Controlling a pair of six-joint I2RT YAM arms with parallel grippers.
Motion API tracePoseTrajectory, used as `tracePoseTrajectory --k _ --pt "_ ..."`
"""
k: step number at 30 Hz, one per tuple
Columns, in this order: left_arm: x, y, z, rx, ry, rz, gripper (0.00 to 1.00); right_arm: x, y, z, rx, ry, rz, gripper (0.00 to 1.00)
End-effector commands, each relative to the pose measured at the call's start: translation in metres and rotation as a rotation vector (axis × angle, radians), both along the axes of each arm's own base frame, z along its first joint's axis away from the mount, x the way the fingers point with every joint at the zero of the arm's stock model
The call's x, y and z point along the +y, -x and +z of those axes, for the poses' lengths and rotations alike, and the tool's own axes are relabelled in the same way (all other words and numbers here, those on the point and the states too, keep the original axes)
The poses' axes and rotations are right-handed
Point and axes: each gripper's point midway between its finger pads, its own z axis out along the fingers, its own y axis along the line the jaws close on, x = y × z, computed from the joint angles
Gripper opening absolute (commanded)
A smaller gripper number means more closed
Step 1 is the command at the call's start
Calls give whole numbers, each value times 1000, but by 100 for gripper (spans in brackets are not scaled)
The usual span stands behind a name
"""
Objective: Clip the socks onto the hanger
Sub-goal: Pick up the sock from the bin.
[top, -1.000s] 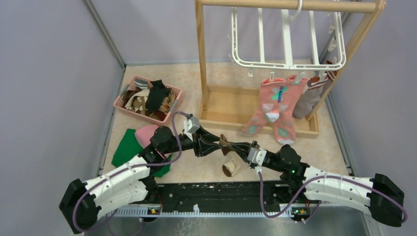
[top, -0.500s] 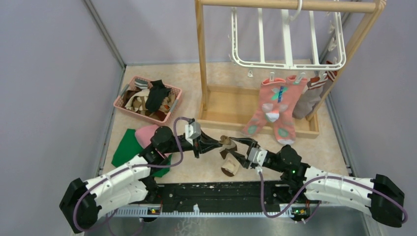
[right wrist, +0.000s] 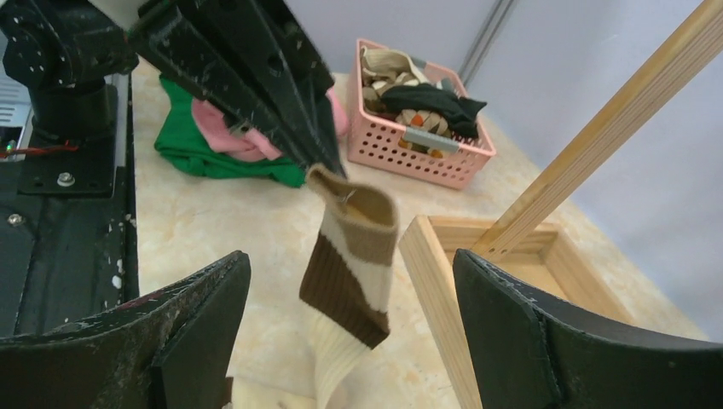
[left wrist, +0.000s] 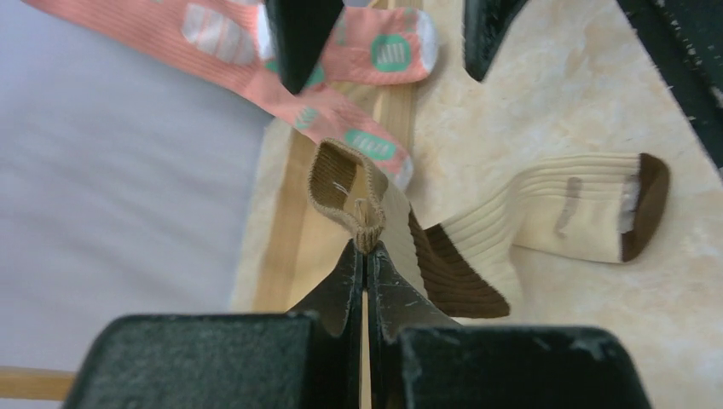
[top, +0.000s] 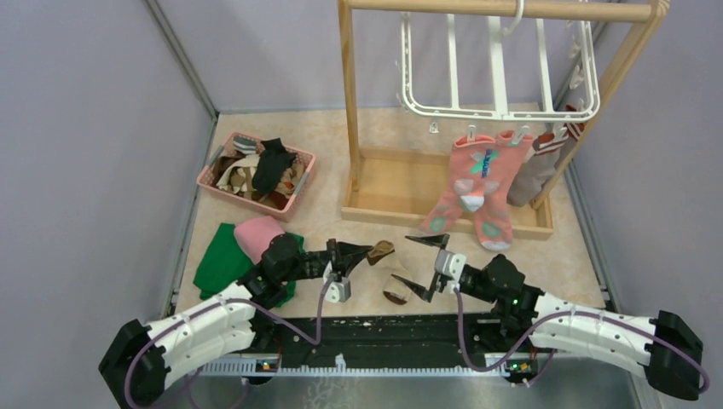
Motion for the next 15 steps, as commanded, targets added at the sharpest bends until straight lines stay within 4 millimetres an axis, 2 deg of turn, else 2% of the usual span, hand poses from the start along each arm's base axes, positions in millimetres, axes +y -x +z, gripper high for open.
tracePoseTrajectory --k 1,6,9,15 --pt "-8 5 45 -249 38 -84 0 5 -4 10 49 -20 2 86" --pt "-7 17 52 -267 66 -130 0 8 -6 13 46 -17 13 79" --pt "-7 21 54 -263 71 -154 0 8 -8 21 4 -18 14 74" --pt "-10 28 59 -260 89 -194 0 16 -8 30 -27 -16 52 59"
